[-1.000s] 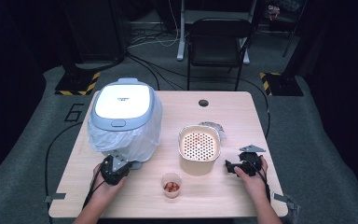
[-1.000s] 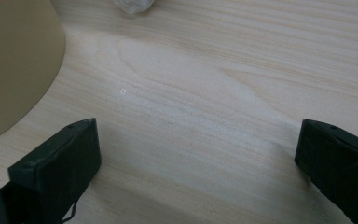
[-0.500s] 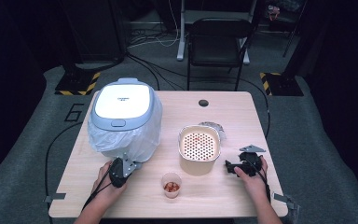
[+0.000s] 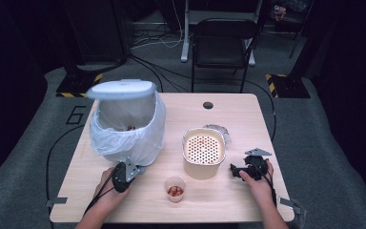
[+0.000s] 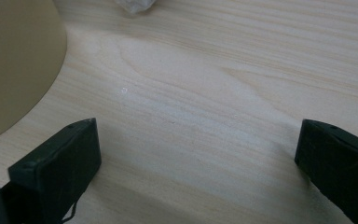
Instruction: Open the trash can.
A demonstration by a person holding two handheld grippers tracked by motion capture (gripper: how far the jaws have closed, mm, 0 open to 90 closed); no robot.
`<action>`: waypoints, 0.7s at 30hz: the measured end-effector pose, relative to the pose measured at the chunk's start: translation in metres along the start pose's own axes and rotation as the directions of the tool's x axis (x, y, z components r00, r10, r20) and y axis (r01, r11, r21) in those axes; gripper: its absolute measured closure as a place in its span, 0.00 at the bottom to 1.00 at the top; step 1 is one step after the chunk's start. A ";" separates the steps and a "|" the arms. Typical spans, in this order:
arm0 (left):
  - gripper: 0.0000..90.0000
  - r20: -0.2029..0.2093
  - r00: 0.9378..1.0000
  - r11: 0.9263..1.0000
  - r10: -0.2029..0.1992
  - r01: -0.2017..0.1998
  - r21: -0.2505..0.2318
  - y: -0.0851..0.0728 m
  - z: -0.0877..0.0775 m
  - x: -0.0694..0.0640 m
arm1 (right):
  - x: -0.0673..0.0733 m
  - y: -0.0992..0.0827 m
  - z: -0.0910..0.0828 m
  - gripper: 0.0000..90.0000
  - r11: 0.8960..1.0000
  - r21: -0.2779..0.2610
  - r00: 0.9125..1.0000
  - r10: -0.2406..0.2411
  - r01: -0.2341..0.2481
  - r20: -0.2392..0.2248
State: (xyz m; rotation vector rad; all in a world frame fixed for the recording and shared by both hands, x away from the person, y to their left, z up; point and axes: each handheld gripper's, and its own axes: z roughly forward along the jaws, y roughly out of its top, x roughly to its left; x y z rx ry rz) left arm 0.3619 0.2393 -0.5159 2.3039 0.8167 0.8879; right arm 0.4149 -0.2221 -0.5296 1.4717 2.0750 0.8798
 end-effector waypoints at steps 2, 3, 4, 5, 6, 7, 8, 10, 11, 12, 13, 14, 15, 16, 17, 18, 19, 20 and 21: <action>1.00 0.012 1.000 1.000 -0.007 0.006 0.010 0.000 0.000 0.001 | 0.000 0.000 0.000 0.00 1.000 0.000 1.000 -0.001 0.001 0.000; 1.00 0.019 1.000 1.000 -0.014 0.014 0.012 0.000 0.001 0.002 | 0.000 0.000 0.000 0.00 1.000 0.000 1.000 0.000 0.000 0.000; 1.00 0.018 1.000 1.000 -0.014 0.014 0.013 0.000 0.001 0.002 | 0.000 0.000 0.000 0.00 1.000 0.000 1.000 -0.001 0.001 0.000; 1.00 0.013 1.000 1.000 -0.015 0.015 0.010 0.000 0.001 0.002 | 0.000 0.000 0.000 0.00 1.000 0.000 1.000 0.000 0.000 0.000; 1.00 0.020 1.000 1.000 -0.015 0.015 0.011 0.000 0.001 0.002 | 0.000 0.000 0.000 0.00 1.000 0.000 1.000 0.000 0.000 0.000; 1.00 0.018 1.000 1.000 -0.017 0.017 0.008 -0.001 0.001 0.002 | 0.000 0.000 0.000 0.00 1.000 0.000 1.000 0.000 0.000 0.000; 1.00 0.009 1.000 1.000 -0.019 0.019 0.003 -0.001 0.001 0.002 | 0.000 0.000 0.000 0.00 1.000 0.000 1.000 0.000 0.000 0.000; 1.00 0.018 1.000 1.000 -0.026 0.026 0.000 -0.001 0.001 0.003 | 0.000 0.000 0.000 0.00 1.000 0.000 1.000 0.000 0.000 0.000; 1.00 0.022 0.999 1.000 -0.031 0.031 0.000 -0.001 0.001 0.003 | 0.000 0.000 0.000 0.00 1.000 -0.001 1.000 -0.001 0.001 -0.001; 1.00 0.023 0.999 0.999 -0.032 0.032 0.001 -0.001 0.001 0.003 | 0.000 0.000 0.000 0.00 1.000 0.000 1.000 0.000 0.000 -0.001; 1.00 0.022 0.999 1.000 -0.031 0.031 0.001 -0.001 0.001 0.003 | 0.000 0.000 0.000 0.00 1.000 0.000 1.000 0.000 0.000 -0.001; 1.00 0.019 0.999 1.000 -0.028 0.028 0.000 -0.001 0.001 0.003 | 0.000 0.000 0.000 0.00 1.000 0.000 1.000 -0.001 0.001 -0.001; 1.00 0.017 0.999 1.000 -0.028 0.028 0.004 -0.001 0.001 0.003 | 0.000 0.000 0.000 0.00 1.000 0.000 1.000 -0.001 0.001 -0.001; 1.00 0.017 0.999 1.000 -0.028 0.028 0.004 -0.001 0.001 0.003 | 0.000 0.000 0.000 0.00 1.000 0.001 1.000 -0.002 0.002 -0.002; 1.00 0.018 0.999 1.000 -0.028 0.028 0.005 -0.001 0.001 0.003 | 0.000 0.000 0.000 0.00 1.000 -0.002 1.000 0.002 -0.002 -0.006; 1.00 0.022 0.999 1.000 -0.031 0.031 0.007 -0.001 0.001 0.003 | 0.000 0.000 0.000 0.00 1.000 -0.004 1.000 0.000 0.000 -0.007; 1.00 0.020 0.999 0.999 -0.032 0.032 0.001 -0.001 0.001 0.003 | 0.000 0.000 0.000 0.00 1.000 -0.003 1.000 -0.002 0.002 -0.008; 1.00 0.019 0.999 0.999 -0.033 0.033 -0.001 -0.001 0.001 0.003 | 0.000 0.000 0.000 0.00 1.000 -0.001 1.000 -0.006 0.006 -0.011; 1.00 0.025 0.999 0.999 -0.035 0.035 0.000 -0.001 0.001 0.004 | 0.000 0.000 0.000 0.00 1.000 -0.002 1.000 -0.005 0.005 -0.011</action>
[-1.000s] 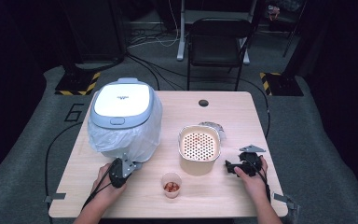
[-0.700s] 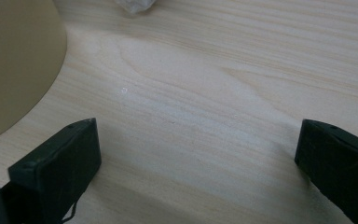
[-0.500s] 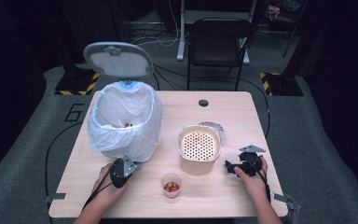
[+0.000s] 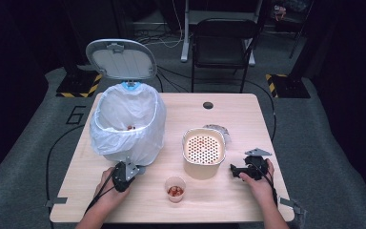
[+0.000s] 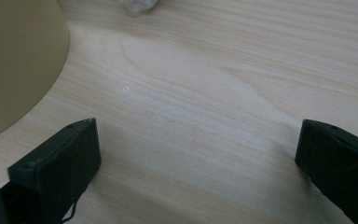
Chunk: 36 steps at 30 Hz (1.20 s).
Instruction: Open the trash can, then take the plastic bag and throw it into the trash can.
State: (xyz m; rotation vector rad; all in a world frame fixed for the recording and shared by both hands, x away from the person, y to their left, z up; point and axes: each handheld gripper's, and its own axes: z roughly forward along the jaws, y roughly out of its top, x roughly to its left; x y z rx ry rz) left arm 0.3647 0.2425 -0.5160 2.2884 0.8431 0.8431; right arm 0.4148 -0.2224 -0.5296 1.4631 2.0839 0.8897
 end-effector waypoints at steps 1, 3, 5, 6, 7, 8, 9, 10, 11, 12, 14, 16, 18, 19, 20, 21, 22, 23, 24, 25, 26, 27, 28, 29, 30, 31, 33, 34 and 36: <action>1.00 0.010 1.000 1.000 -0.004 0.004 0.006 0.000 0.000 0.001 | 0.000 0.000 0.000 0.00 1.000 0.001 1.000 -0.001 0.001 0.000; 1.00 0.004 1.000 1.000 -0.013 0.013 -0.002 0.000 0.000 0.001 | 0.000 0.000 0.000 0.00 1.000 0.001 1.000 -0.001 0.001 -0.001; 1.00 0.005 1.000 1.000 -0.012 0.012 -0.002 0.000 0.000 0.001 | 0.000 0.000 0.000 0.00 1.000 0.001 1.000 -0.001 0.001 -0.001; 1.00 0.005 1.000 1.000 -0.009 0.009 -0.002 0.000 0.000 0.001 | 0.000 0.000 0.000 0.00 1.000 0.001 1.000 -0.003 0.003 -0.005; 1.00 0.005 1.000 1.000 -0.009 0.009 -0.002 0.000 0.000 0.001 | 0.000 0.000 0.000 0.00 1.000 0.001 1.000 -0.003 0.003 -0.005; 1.00 0.007 1.000 1.000 -0.010 0.010 -0.001 0.000 0.000 0.001 | -0.001 0.000 -0.001 0.01 1.000 -0.002 1.000 -0.006 0.006 -0.007; 1.00 0.007 1.000 1.000 -0.010 0.010 0.000 0.000 0.000 0.001 | -0.001 0.000 -0.001 0.03 1.000 -0.002 1.000 -0.008 0.008 -0.009; 1.00 0.009 1.000 1.000 -0.011 0.011 0.001 0.000 0.000 0.001 | -0.002 0.000 -0.002 0.07 1.000 -0.001 1.000 -0.012 0.012 -0.009; 1.00 0.015 1.000 1.000 -0.007 0.007 0.008 0.001 0.000 0.001 | -0.005 0.001 -0.006 0.23 1.000 -0.006 1.000 -0.024 0.024 -0.019; 1.00 0.015 1.000 1.000 -0.007 0.007 0.008 0.001 0.000 0.001 | -0.005 0.001 -0.006 0.23 1.000 -0.006 1.000 -0.024 0.024 -0.019; 1.00 0.009 1.000 1.000 0.001 -0.001 0.013 0.001 -0.001 0.001 | -0.008 0.003 -0.008 0.24 1.000 0.005 0.999 -0.024 0.024 -0.031; 1.00 0.010 1.000 1.000 -0.003 0.003 0.012 0.001 0.000 0.001 | -0.009 0.005 -0.011 0.28 0.999 0.007 0.999 -0.032 0.032 -0.037; 1.00 0.012 1.000 1.000 -0.002 0.002 0.006 0.000 0.000 0.001 | -0.009 0.009 -0.015 0.36 1.000 0.004 0.998 -0.019 0.019 -0.058; 1.00 0.014 1.000 1.000 0.000 0.000 0.006 0.000 0.000 0.001 | -0.011 0.012 -0.017 0.38 1.000 0.009 0.997 -0.022 0.023 -0.079; 1.00 0.012 1.000 1.000 -0.002 0.002 0.005 0.000 0.000 0.001 | -0.011 0.014 -0.019 0.43 1.000 0.027 0.995 -0.006 0.009 -0.099; 1.00 0.013 1.000 1.000 -0.001 0.001 0.004 0.000 0.000 0.001 | -0.014 0.020 -0.024 0.44 1.000 0.021 0.994 -0.007 0.010 -0.109; 1.00 0.014 1.000 1.000 -0.003 0.003 0.003 0.000 0.000 0.001 | -0.014 0.020 -0.024 0.44 1.000 0.021 0.994 -0.007 0.010 -0.109; 1.00 0.008 1.000 1.000 -0.009 0.009 -0.003 0.000 0.000 0.001 | -0.017 0.026 -0.027 0.44 1.000 0.013 0.994 -0.009 0.011 -0.111; 1.00 0.011 1.000 1.000 -0.013 0.013 -0.002 0.000 0.000 0.001 | -0.019 0.029 -0.028 0.45 1.000 0.000 0.995 -0.011 0.011 -0.103; 1.00 0.008 1.000 1.000 -0.008 0.008 0.001 0.000 0.000 0.001 | -0.021 0.033 -0.030 0.45 1.000 -0.009 0.995 -0.009 0.009 -0.102; 1.00 0.008 1.000 1.000 -0.008 0.008 0.001 0.000 0.000 0.001 | -0.021 0.033 -0.030 0.45 1.000 -0.009 0.995 -0.009 0.009 -0.102; 1.00 0.012 1.000 1.000 -0.009 0.009 0.001 0.000 0.000 0.001 | -0.023 0.037 -0.031 0.46 1.000 -0.020 0.994 -0.005 0.003 -0.110; 1.00 0.009 1.000 1.000 -0.005 0.005 0.003 0.001 0.000 0.001 | -0.025 0.041 -0.033 0.47 1.000 -0.025 0.994 -0.006 0.003 -0.113; 1.00 0.011 1.000 1.000 -0.006 0.006 0.004 0.001 0.000 0.001 | -0.027 0.044 -0.033 0.47 1.000 -0.031 0.993 -0.006 0.003 -0.119; 1.00 0.016 1.000 1.000 -0.009 0.009 0.012 0.001 0.000 0.001 | -0.029 0.047 -0.034 0.47 0.999 -0.034 0.992 -0.009 0.004 -0.123; 1.00 0.011 1.000 1.000 -0.002 0.002 0.011 0.001 0.000 0.001 | -0.032 0.056 -0.034 0.47 0.999 -0.029 0.993 -0.020 0.017 -0.113; 1.00 0.014 1.000 1.000 -0.021 0.021 0.016 0.001 0.000 0.000 | -0.035 0.063 -0.034 0.46 0.999 -0.032 0.994 -0.024 0.021 -0.109; 1.00 0.014 1.000 1.000 -0.021 0.021 0.016 0.001 0.000 0.000 | -0.035 0.063 -0.034 0.46 0.999 -0.032 0.994 -0.024 0.021 -0.109; 1.00 0.015 1.000 1.000 -0.023 0.023 0.016 0.001 0.000 0.000 | -0.038 0.072 -0.034 0.45 0.999 -0.050 0.993 -0.015 0.010 -0.113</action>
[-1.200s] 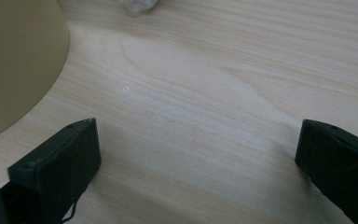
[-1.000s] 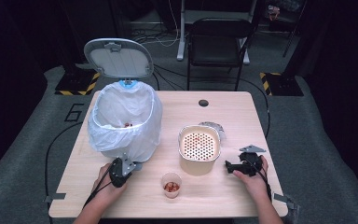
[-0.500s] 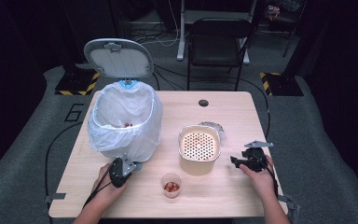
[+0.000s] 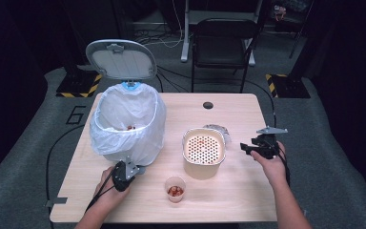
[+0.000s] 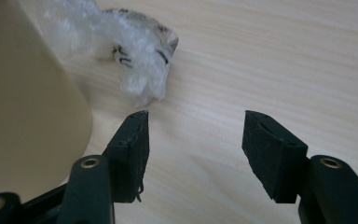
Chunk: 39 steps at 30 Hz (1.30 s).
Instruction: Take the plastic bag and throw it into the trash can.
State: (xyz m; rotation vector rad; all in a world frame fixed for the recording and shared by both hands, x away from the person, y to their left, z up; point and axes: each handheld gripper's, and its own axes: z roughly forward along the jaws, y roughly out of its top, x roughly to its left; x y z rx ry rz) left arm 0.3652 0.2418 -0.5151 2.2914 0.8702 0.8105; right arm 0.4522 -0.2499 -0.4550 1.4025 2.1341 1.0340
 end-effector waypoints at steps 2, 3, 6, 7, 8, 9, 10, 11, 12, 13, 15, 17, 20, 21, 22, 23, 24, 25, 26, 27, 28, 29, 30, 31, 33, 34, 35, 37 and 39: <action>1.00 -0.005 1.000 1.000 0.019 -0.019 0.000 0.001 0.000 0.001 | -0.002 0.011 0.002 0.46 1.000 -0.015 1.000 -0.006 0.007 0.004; 1.00 -0.004 1.000 1.000 0.017 -0.017 0.000 0.000 0.000 0.001 | -0.002 0.014 0.003 0.47 1.000 -0.013 1.000 -0.016 0.016 0.002; 1.00 -0.007 1.000 1.000 0.013 -0.013 -0.004 0.000 0.000 0.001 | -0.001 0.021 0.007 0.48 0.999 -0.016 0.999 -0.032 0.032 -0.001; 1.00 -0.006 1.000 1.000 0.009 -0.009 -0.005 0.000 0.000 0.001 | -0.001 0.023 0.008 0.48 0.999 -0.010 0.999 -0.038 0.038 -0.001; 1.00 -0.005 1.000 1.000 0.010 -0.010 -0.004 0.000 0.000 0.001 | 0.000 0.029 0.013 0.47 0.999 -0.008 0.999 -0.044 0.044 -0.008; 1.00 -0.005 1.000 1.000 0.010 -0.010 -0.004 0.000 0.000 0.001 | 0.000 0.029 0.013 0.47 0.999 -0.008 0.999 -0.044 0.044 -0.008; 1.00 -0.006 1.000 1.000 0.010 -0.010 -0.004 0.000 0.000 0.001 | 0.000 0.032 0.015 0.47 0.999 -0.008 0.999 -0.047 0.047 -0.016; 1.00 -0.007 1.000 1.000 0.013 -0.013 -0.003 0.001 0.000 0.001 | 0.001 0.034 0.017 0.46 0.999 -0.010 0.999 -0.047 0.047 -0.021; 1.00 -0.007 1.000 1.000 0.012 -0.012 -0.002 0.001 0.000 0.001 | 0.003 0.040 0.022 0.45 0.998 -0.014 0.998 -0.056 0.056 -0.037; 1.00 -0.007 1.000 1.000 0.012 -0.012 -0.002 0.001 0.000 0.001 | 0.003 0.040 0.022 0.45 0.998 -0.014 0.998 -0.056 0.056 -0.037; 1.00 -0.007 1.000 1.000 0.009 -0.009 -0.003 0.001 0.000 0.001 | 0.004 0.043 0.028 0.44 0.999 -0.012 0.997 -0.050 0.049 -0.057; 1.00 0.000 1.000 1.000 0.014 -0.014 0.004 0.001 0.000 0.001 | 0.007 0.044 0.035 0.43 1.000 -0.010 0.997 -0.029 0.028 -0.077; 1.00 -0.002 1.000 1.000 0.017 -0.017 0.005 0.001 0.000 0.001 | 0.011 0.045 0.046 0.42 0.999 0.010 0.997 -0.032 0.033 -0.071; 1.00 -0.003 1.000 1.000 0.017 -0.017 0.004 0.001 0.000 0.001 | 0.011 0.044 0.050 0.42 0.999 0.019 0.997 -0.038 0.039 -0.071; 1.00 -0.003 1.000 1.000 0.018 -0.018 0.005 0.001 0.000 0.001 | 0.011 0.043 0.053 0.42 0.999 0.028 0.997 -0.029 0.031 -0.074; 1.00 -0.003 1.000 1.000 0.018 -0.018 0.005 0.001 0.000 0.001 | 0.011 0.042 0.057 0.42 0.999 0.030 0.997 -0.029 0.031 -0.077; 1.00 -0.003 1.000 1.000 0.019 -0.019 0.005 0.001 0.000 0.001 | 0.012 0.042 0.059 0.42 0.999 0.035 0.997 -0.015 0.018 -0.080; 1.00 -0.003 1.000 1.000 0.020 -0.020 0.005 0.001 0.000 0.001 | 0.012 0.041 0.062 0.42 0.999 0.037 0.996 -0.019 0.022 -0.083; 1.00 -0.003 1.000 1.000 0.017 -0.017 0.005 0.001 0.000 0.001 | 0.014 0.040 0.066 0.45 0.998 0.041 0.996 -0.036 0.039 -0.080; 1.00 -0.003 1.000 1.000 0.017 -0.017 0.005 0.001 0.000 0.001 | 0.014 0.040 0.066 0.45 0.998 0.041 0.996 -0.036 0.039 -0.080; 1.00 -0.004 1.000 1.000 0.017 -0.017 0.005 0.001 0.000 0.001 | 0.015 0.040 0.067 0.47 0.998 0.051 0.997 -0.027 0.031 -0.076; 1.00 -0.003 1.000 1.000 0.018 -0.018 0.006 0.001 0.000 0.001 | 0.016 0.039 0.071 0.52 0.997 0.057 0.997 -0.046 0.050 -0.068; 1.00 -0.003 1.000 1.000 0.019 -0.019 0.006 0.001 0.000 0.001 | 0.016 0.039 0.071 0.52 0.997 0.057 0.997 -0.046 0.050 -0.068; 1.00 -0.004 1.000 1.000 0.021 -0.021 0.006 0.001 0.000 0.001 | 0.017 0.038 0.073 0.60 0.997 0.062 0.997 -0.043 0.047 -0.070; 1.00 -0.004 1.000 1.000 0.021 -0.021 0.006 0.001 0.000 0.000 | 0.017 0.035 0.077 0.82 0.997 0.064 0.995 -0.045 0.050 -0.090; 1.00 -0.004 1.000 1.000 0.022 -0.022 0.006 0.001 0.000 0.000 | 0.019 0.034 0.076 0.88 0.997 0.076 0.995 -0.021 0.029 -0.096; 1.00 -0.004 1.000 1.000 0.022 -0.022 0.006 0.001 0.000 0.000 | 0.019 0.034 0.076 0.88 0.997 0.076 0.995 -0.021 0.029 -0.096; 1.00 -0.004 1.000 1.000 0.021 -0.021 0.006 0.001 0.000 0.001 | 0.018 0.032 0.076 0.97 0.995 0.086 0.995 -0.040 0.048 -0.094; 1.00 -0.005 1.000 1.000 0.023 -0.023 0.006 0.001 0.000 0.001 | 0.019 0.030 0.072 1.00 0.994 0.095 0.995 -0.040 0.048 -0.086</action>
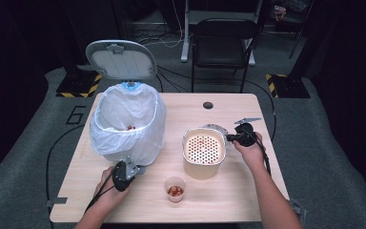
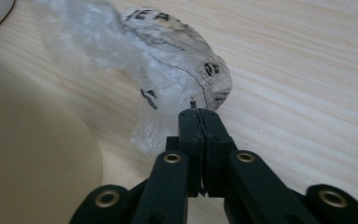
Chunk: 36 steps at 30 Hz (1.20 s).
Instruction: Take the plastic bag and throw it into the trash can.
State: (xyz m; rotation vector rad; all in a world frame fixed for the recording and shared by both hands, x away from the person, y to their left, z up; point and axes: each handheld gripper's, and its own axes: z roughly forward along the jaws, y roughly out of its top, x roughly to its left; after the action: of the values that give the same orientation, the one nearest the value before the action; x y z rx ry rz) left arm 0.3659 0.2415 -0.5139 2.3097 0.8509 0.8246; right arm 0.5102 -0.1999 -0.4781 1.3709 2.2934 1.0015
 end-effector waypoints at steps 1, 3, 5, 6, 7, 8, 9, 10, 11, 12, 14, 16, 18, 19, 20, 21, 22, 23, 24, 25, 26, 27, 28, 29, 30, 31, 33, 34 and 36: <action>1.00 0.001 1.000 1.000 0.000 0.000 0.000 0.000 0.000 0.000 | 0.001 -0.001 -0.003 1.00 1.000 -0.001 1.000 0.017 -0.017 0.003; 1.00 -0.003 1.000 1.000 0.001 -0.001 0.000 0.000 0.000 0.000 | -0.002 -0.007 -0.012 1.00 1.000 0.001 1.000 0.014 -0.014 0.017; 1.00 -0.003 1.000 1.000 0.000 0.000 0.001 0.000 0.000 0.000 | -0.001 -0.010 -0.016 1.00 1.000 0.003 1.000 0.018 -0.018 0.016; 1.00 -0.003 1.000 1.000 0.000 0.000 0.001 0.000 0.000 0.000 | -0.001 -0.013 -0.020 1.00 1.000 0.005 1.000 0.011 -0.011 0.022; 1.00 -0.012 1.000 1.000 -0.001 0.001 -0.004 0.000 0.001 -0.001 | -0.001 -0.015 -0.024 1.00 1.000 0.004 0.999 0.017 -0.017 0.027; 1.00 -0.002 1.000 1.000 0.001 -0.001 0.006 0.001 0.000 0.000 | -0.002 -0.024 -0.035 1.00 1.000 0.000 0.999 0.017 -0.017 0.028; 1.00 -0.002 1.000 1.000 0.001 -0.001 0.005 0.000 0.000 0.000 | -0.003 -0.029 -0.039 1.00 1.000 -0.005 0.999 0.020 -0.020 0.027; 1.00 -0.002 1.000 1.000 0.001 -0.001 0.005 0.000 0.000 0.000 | -0.003 -0.029 -0.039 1.00 1.000 -0.005 0.999 0.020 -0.020 0.027; 1.00 -0.002 1.000 1.000 -0.001 0.001 0.003 0.000 0.000 0.000 | -0.003 -0.033 -0.043 1.00 1.000 0.003 0.999 0.025 -0.025 0.035; 1.00 -0.002 1.000 1.000 0.000 0.000 0.003 0.000 0.000 0.000 | -0.004 -0.038 -0.047 1.00 0.999 0.002 0.999 0.038 -0.038 0.034; 1.00 -0.001 1.000 1.000 0.000 0.000 0.004 0.000 0.000 0.000 | -0.007 -0.048 -0.054 1.00 0.999 -0.004 0.998 0.047 -0.047 0.032; 1.00 -0.003 1.000 1.000 0.002 -0.002 0.004 0.000 0.000 0.000 | -0.009 -0.058 -0.061 1.00 0.998 -0.008 0.997 0.063 -0.063 0.034; 1.00 -0.011 1.000 1.000 0.002 -0.002 0.001 0.000 0.000 -0.001 | -0.010 -0.065 -0.066 0.98 0.996 -0.011 0.996 0.084 -0.084 0.033; 1.00 -0.009 1.000 1.000 0.002 -0.002 0.004 0.001 0.000 -0.001 | -0.011 -0.068 -0.069 0.94 0.996 -0.015 0.995 0.090 -0.090 0.033; 1.00 -0.011 1.000 1.000 0.002 -0.002 0.001 0.000 0.000 -0.001 | -0.012 -0.070 -0.071 0.88 0.996 -0.021 0.995 0.093 -0.092 0.034; 1.00 -0.011 1.000 1.000 0.001 -0.001 0.001 0.001 0.000 -0.001 | -0.011 -0.072 -0.074 0.81 0.995 -0.020 0.994 0.102 -0.101 0.041; 1.00 -0.012 1.000 1.000 0.003 -0.003 0.002 0.001 0.000 -0.001 | -0.011 -0.073 -0.076 0.74 0.995 -0.028 0.994 0.098 -0.096 0.050; 1.00 -0.012 1.000 1.000 0.003 -0.003 0.001 0.001 0.000 -0.001 | -0.011 -0.072 -0.079 0.59 0.995 -0.039 0.993 0.099 -0.096 0.064; 1.00 -0.012 1.000 1.000 0.003 -0.003 0.001 0.001 0.000 -0.001 | -0.011 -0.072 -0.079 0.59 0.995 -0.039 0.993 0.099 -0.096 0.064; 1.00 0.001 1.000 1.000 0.000 0.000 0.006 0.001 0.000 0.000 | -0.012 -0.071 -0.080 0.53 0.994 -0.051 0.993 0.101 -0.098 0.062; 1.00 -0.003 1.000 1.000 0.003 -0.003 0.005 0.001 0.000 0.000 | -0.012 -0.069 -0.081 0.48 0.993 -0.064 0.993 0.100 -0.096 0.061; 1.00 -0.003 1.000 1.000 0.002 -0.002 0.005 0.001 0.000 0.000 | -0.012 -0.066 -0.082 0.46 0.992 -0.078 0.992 0.103 -0.098 0.066; 1.00 -0.009 1.000 1.000 -0.001 0.001 -0.001 0.000 0.001 -0.001 | -0.013 -0.063 -0.083 0.44 0.991 -0.093 0.993 0.098 -0.092 0.064; 1.00 -0.001 1.000 1.000 -0.001 0.001 0.006 0.001 0.000 0.000 | -0.012 -0.059 -0.083 0.43 0.990 -0.103 0.993 0.098 -0.092 0.059; 1.00 -0.002 1.000 1.000 -0.002 0.002 0.005 0.001 0.000 0.000 | -0.012 -0.055 -0.083 0.42 0.990 -0.113 0.994 0.095 -0.088 0.057; 1.00 0.000 1.000 1.000 -0.015 0.015 0.003 0.000 0.000 -0.001 | -0.011 -0.051 -0.083 0.40 0.990 -0.118 0.995 0.090 -0.084 0.053; 1.00 0.001 1.000 1.000 -0.015 0.015 0.003 0.000 0.000 -0.001 | -0.009 -0.042 -0.080 0.38 0.991 -0.117 0.996 0.074 -0.068 0.045; 1.00 -0.002 1.000 1.000 -0.001 0.001 0.005 0.001 0.000 0.000 | -0.007 -0.038 -0.077 0.36 0.992 -0.109 0.997 0.064 -0.060 0.040; 1.00 -0.001 1.000 1.000 -0.003 0.003 0.004 0.001 0.000 0.000 | -0.005 -0.030 -0.072 0.34 0.993 -0.108 0.997 0.059 -0.054 0.042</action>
State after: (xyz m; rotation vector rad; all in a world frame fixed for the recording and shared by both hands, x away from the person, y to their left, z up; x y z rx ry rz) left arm 0.3661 0.2410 -0.5137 2.3114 0.8563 0.8235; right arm 0.4524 -0.2435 -0.4476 1.4073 2.1469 1.0834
